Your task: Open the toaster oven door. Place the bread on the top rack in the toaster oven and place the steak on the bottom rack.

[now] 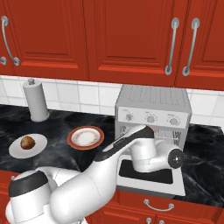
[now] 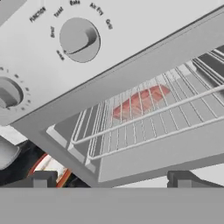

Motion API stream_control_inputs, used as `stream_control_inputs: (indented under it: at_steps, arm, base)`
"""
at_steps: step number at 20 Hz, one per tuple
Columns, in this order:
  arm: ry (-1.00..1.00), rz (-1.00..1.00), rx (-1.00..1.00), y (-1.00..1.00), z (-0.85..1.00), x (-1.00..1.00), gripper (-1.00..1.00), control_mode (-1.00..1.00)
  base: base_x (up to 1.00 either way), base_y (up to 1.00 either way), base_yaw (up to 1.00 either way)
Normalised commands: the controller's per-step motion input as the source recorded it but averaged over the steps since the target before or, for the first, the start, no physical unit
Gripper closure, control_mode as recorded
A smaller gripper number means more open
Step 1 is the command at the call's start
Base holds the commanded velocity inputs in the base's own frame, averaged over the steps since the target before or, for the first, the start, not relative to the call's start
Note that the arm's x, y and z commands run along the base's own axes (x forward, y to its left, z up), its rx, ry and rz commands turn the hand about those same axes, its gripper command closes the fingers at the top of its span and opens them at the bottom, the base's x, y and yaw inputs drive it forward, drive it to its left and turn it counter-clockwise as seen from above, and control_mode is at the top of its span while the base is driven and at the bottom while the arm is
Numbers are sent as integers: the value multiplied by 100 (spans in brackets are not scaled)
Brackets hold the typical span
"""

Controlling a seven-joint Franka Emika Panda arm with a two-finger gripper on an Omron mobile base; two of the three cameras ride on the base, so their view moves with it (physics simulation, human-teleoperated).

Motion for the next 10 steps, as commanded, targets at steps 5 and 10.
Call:
stream_control_inputs:
  at_steps: [5, 10]
  arm:
    - [0, 0, 23, -1, 8, 1, -100, -100]
    - [0, 0, 26, 0, 3, 10, -100, -100]
  base:
    - [0, 0, 0]
    - [0, 0, 0]
